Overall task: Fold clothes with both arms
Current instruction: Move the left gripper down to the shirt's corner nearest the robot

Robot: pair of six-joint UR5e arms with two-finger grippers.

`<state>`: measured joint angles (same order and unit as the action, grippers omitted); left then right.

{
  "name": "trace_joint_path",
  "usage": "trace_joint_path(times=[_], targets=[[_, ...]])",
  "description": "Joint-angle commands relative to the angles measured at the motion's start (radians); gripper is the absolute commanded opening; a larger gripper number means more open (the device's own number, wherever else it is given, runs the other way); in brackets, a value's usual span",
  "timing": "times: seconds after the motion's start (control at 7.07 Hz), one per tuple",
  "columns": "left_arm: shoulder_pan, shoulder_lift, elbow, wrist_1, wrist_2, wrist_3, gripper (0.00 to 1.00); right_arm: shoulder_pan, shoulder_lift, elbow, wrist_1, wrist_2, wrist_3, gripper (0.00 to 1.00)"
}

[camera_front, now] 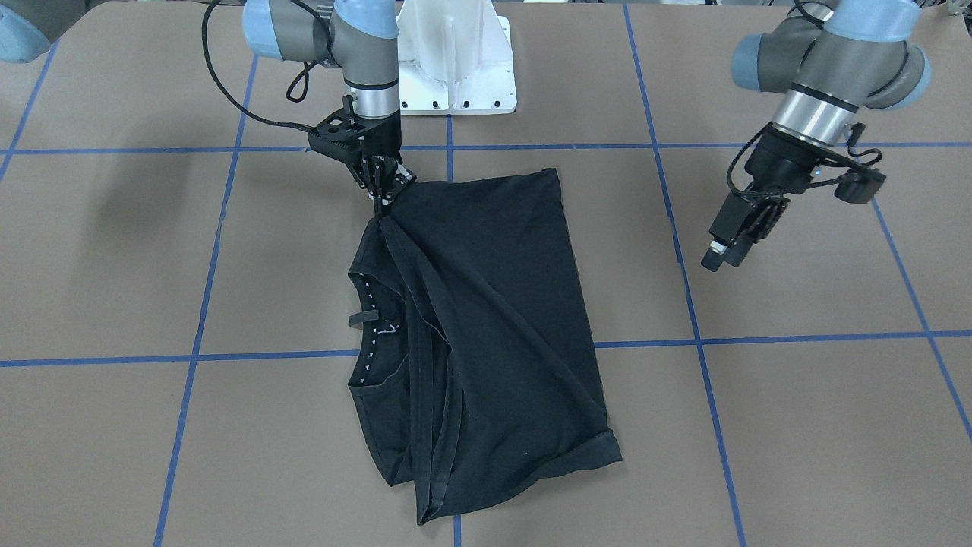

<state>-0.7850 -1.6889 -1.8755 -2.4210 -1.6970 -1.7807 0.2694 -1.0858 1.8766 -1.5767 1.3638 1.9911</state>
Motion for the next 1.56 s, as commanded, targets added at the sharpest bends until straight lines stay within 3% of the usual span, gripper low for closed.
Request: trace_joint_path(times=[0.0,0.14,0.28,0.57,1.42], targets=[[0.267,0.001,-0.037,-0.003,0.278,-0.315,0.75,-0.004,-0.042,0.05,0.004,0.009,-0.002,0.0],[0.403,0.005,-0.037,0.003,0.389,-0.382,0.75,-0.009,-0.043,0.05,0.004,0.008,-0.002,0.0],[0.488,0.006,-0.033,0.035,0.434,-0.434,0.75,-0.015,-0.054,0.05,0.006,0.008,-0.002,0.0],[0.578,0.005,-0.028,0.117,0.436,-0.506,0.75,-0.024,-0.056,0.05,0.007,0.006,-0.002,0.0],[0.662,-0.008,-0.028,0.115,0.438,-0.546,0.69,-0.03,-0.06,0.052,0.009,0.005,-0.002,0.0]])
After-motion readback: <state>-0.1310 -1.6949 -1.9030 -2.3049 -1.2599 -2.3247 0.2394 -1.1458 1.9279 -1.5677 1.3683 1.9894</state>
